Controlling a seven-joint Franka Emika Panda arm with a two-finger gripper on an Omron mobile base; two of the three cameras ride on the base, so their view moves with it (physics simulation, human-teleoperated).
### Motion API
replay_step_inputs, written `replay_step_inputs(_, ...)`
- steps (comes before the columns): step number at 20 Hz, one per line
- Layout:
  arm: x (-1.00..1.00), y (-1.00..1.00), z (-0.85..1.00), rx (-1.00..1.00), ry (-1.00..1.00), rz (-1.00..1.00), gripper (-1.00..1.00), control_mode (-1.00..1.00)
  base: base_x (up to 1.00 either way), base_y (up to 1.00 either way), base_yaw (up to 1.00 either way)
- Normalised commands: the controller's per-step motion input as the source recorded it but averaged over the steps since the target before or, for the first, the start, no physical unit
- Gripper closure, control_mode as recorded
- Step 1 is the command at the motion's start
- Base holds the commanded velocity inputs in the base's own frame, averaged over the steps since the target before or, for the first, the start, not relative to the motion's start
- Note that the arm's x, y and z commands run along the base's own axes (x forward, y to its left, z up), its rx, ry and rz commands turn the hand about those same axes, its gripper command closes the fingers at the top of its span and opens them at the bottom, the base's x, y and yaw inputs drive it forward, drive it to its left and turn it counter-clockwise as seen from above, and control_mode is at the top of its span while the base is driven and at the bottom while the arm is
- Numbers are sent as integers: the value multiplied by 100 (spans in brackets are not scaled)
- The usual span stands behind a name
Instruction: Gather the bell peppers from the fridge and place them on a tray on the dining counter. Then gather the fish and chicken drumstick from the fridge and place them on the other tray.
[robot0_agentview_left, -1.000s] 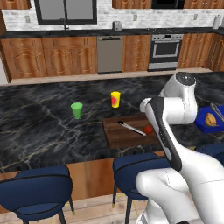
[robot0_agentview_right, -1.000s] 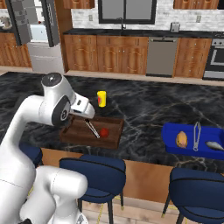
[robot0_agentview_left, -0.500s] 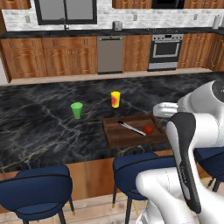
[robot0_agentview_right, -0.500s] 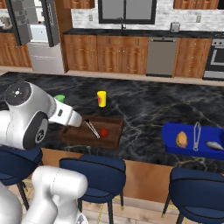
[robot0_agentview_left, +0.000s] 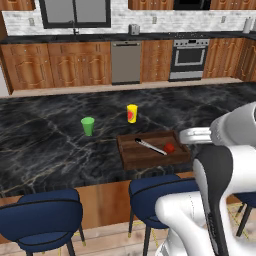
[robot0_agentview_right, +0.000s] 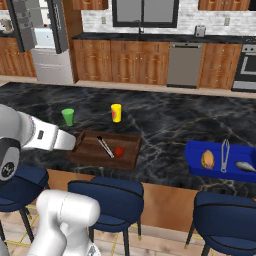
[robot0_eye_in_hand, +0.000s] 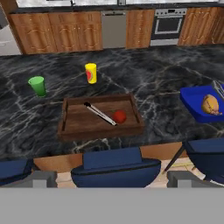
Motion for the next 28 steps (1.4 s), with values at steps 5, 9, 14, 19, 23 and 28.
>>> replay_step_inputs(5, -48, 3, 23, -1, 3, 2, -100, -100, 0, 0, 0)
replay_step_inputs(9, -40, 0, 1, -1, 0, 5, -100, -100, 0, 0, 0)
replay_step_inputs(14, -28, 0, 0, 0, 0, 4, -100, -100, 0, 0, 0)
replay_step_inputs(19, -3, 0, 0, 0, 4, 2, -100, -100, 0, 0, 0)
replay_step_inputs(23, 0, 0, 0, 0, 1, 10, -100, -100, 0, 0, 0)
replay_step_inputs(28, 0, 0, 0, 0, 0, 12, -100, -100, 0, 0, 0)
